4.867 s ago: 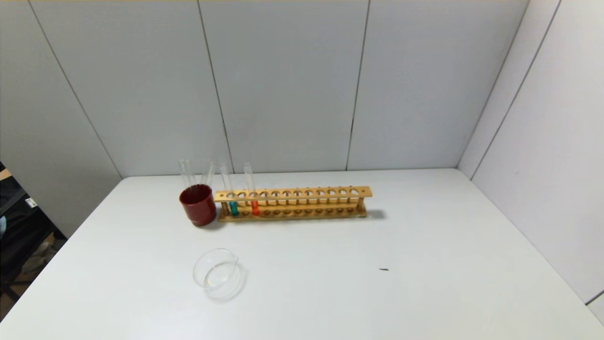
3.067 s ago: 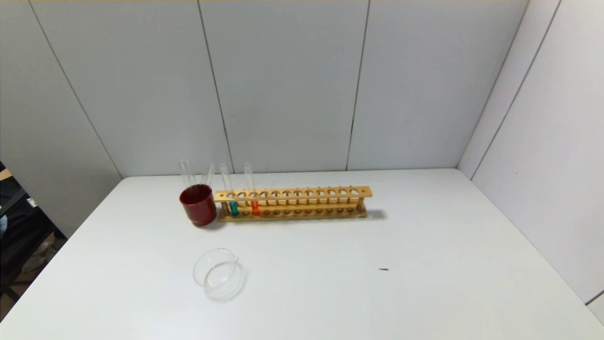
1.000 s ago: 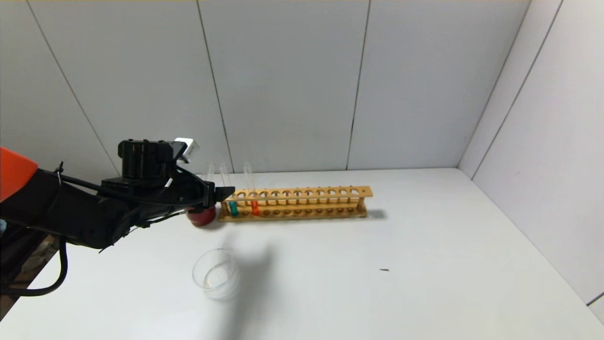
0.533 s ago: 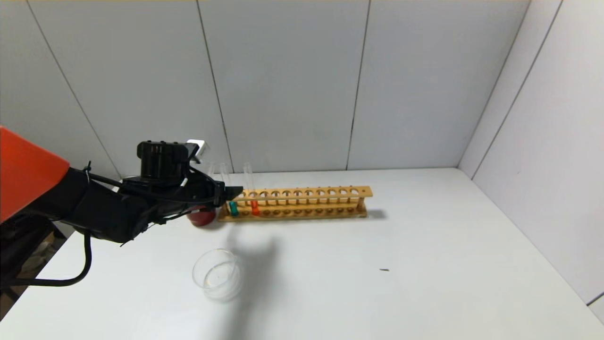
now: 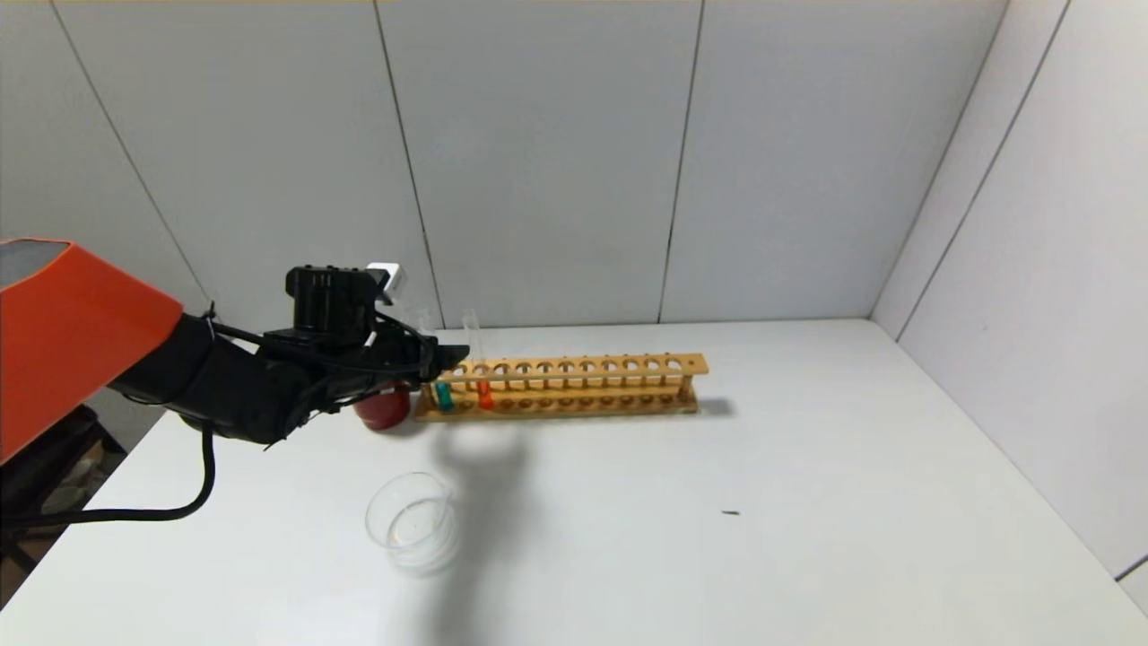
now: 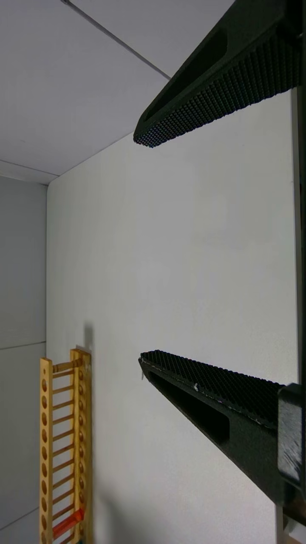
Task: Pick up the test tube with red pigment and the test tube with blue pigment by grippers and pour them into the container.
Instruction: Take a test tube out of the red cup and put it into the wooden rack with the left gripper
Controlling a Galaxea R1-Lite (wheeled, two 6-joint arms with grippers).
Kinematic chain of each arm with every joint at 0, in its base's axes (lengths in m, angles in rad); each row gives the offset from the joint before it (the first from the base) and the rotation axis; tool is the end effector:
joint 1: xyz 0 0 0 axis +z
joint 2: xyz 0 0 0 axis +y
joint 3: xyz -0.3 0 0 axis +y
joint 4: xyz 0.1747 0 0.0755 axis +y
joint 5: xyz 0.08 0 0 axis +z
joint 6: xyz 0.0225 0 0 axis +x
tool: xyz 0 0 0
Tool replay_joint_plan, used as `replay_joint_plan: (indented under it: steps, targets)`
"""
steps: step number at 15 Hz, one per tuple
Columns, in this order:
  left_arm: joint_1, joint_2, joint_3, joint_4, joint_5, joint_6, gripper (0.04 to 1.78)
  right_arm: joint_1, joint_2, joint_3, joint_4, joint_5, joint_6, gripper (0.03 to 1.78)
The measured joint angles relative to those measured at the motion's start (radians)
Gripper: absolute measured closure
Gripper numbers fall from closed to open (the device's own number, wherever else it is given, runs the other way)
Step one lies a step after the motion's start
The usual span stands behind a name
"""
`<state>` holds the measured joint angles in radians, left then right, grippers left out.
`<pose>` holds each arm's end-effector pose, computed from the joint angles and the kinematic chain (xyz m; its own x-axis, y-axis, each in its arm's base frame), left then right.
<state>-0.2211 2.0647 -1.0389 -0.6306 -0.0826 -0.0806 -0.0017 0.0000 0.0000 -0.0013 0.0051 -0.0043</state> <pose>0.3819 -0.0878 0.1145 0.8793 -0.2822 -0.3837 0.2617 0.9593 -0.1060 -0.0228 0.0002 0.0756 1.0000 0.0034 0.0013 -0.0034 1.0000 -0.0043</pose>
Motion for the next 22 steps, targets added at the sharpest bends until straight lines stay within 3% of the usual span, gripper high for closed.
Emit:
replay_joint_plan:
  steps: [14, 18, 22]
  targets:
    - [0.000, 0.045, -0.041, -0.002, 0.002, -0.014, 0.11, 0.000, 0.000, 0.000, 0.000, 0.000, 0.000, 0.06]
    - [0.001, 0.053, -0.048, -0.002, 0.003, -0.012, 0.50, 0.000, 0.000, 0.000, 0.000, 0.000, 0.000, 0.06]
    - [0.000, 0.069, -0.052, -0.002, 0.003, -0.011, 1.22, 0.000, 0.000, 0.000, 0.000, 0.000, 0.000, 0.06]
